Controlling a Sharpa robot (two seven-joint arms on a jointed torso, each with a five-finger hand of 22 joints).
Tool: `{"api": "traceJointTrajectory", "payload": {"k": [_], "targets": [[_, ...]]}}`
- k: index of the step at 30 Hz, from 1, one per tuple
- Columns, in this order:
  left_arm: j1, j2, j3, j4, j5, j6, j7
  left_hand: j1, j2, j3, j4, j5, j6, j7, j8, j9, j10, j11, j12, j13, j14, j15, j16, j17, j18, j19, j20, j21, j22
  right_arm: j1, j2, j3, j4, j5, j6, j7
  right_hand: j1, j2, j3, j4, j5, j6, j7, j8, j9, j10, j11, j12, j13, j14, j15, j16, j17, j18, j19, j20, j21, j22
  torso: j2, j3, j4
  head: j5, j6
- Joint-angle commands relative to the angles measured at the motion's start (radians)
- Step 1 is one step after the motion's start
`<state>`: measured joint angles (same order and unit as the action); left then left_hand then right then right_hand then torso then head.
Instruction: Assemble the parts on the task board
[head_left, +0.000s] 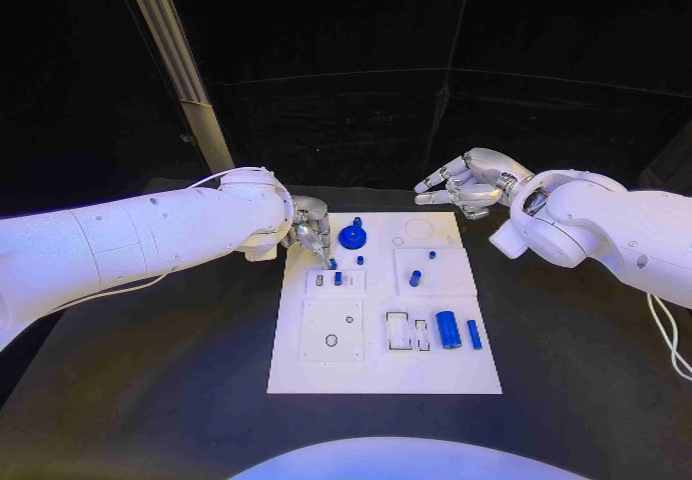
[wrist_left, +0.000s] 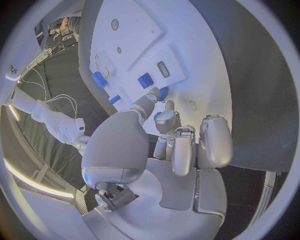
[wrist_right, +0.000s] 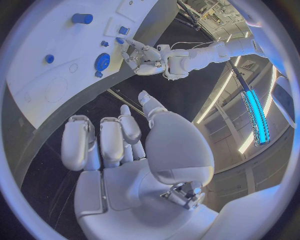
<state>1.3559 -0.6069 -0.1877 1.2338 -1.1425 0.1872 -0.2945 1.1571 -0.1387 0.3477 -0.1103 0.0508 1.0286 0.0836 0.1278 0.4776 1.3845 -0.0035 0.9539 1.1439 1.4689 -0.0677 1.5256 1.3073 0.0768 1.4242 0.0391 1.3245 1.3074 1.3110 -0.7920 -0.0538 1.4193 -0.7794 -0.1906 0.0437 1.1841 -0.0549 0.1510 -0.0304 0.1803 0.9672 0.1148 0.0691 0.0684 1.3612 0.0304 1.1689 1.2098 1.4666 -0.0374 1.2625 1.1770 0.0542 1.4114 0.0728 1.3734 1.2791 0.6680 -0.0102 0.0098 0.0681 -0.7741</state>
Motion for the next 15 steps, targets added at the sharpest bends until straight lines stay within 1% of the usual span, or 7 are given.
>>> {"api": "traceJointTrajectory", "payload": {"k": [1,9,15], "targets": [[0.001,0.002,0.0,-0.001,0.005,-0.006,0.012,0.002,-0.009,-0.002,0.003,-0.003,-0.007,-0.001,-0.007,-0.001,-0.003,0.005,-0.003,0.0,0.084,0.006,-0.007,0.194,-0.012,0.002,0.008,-0.003,0.11,0.002,-0.001,0.001,0.003,0.003,0.002,0.005,-0.007,-0.004,-0.002,-0.007,0.007,0.005,0.002,-0.004,-0.001,0.003,0.001,-0.001,-0.001,0.019,-0.006,-0.005,-0.001,0.014,-0.001,-0.005,-0.003,-0.001,0.0,-0.0002,0.0003,0.0,-0.001],[0.001,0.008,0.0,-0.006,0.005,-0.018,0.013,0.006,-0.002,0.0,0.011,-0.003,-0.012,0.003,-0.013,-0.007,-0.001,0.008,0.003,0.004,0.084,0.008,-0.007,0.194,-0.013,0.004,0.01,-0.002,0.112,0.002,0.0,0.001,0.003,0.003,0.002,0.005,-0.007,-0.004,-0.002,-0.007,0.007,0.005,0.002,-0.004,-0.001,0.003,0.001,-0.001,-0.001,0.019,-0.006,-0.005,-0.001,0.014,-0.001,-0.005,-0.003,-0.001,0.0,0.0,0.0001,-0.001,-0.001],[0.0,0.02,0.0,-0.015,0.005,-0.014,0.007,-0.001,0.002,-0.005,0.028,-0.003,-0.01,0.006,-0.016,-0.012,-0.001,0.01,0.008,0.006,0.084,0.01,-0.007,0.194,-0.013,0.005,0.013,-0.001,0.113,0.002,0.001,0.001,0.003,0.003,0.002,0.005,-0.007,-0.004,-0.002,-0.007,0.007,0.005,0.002,-0.004,-0.001,0.003,0.001,-0.001,-0.001,0.019,-0.006,-0.005,-0.001,0.014,-0.001,-0.005,-0.003,-0.001,0.0,-0.0007,-0.0002,-0.002,-0.001]]}}
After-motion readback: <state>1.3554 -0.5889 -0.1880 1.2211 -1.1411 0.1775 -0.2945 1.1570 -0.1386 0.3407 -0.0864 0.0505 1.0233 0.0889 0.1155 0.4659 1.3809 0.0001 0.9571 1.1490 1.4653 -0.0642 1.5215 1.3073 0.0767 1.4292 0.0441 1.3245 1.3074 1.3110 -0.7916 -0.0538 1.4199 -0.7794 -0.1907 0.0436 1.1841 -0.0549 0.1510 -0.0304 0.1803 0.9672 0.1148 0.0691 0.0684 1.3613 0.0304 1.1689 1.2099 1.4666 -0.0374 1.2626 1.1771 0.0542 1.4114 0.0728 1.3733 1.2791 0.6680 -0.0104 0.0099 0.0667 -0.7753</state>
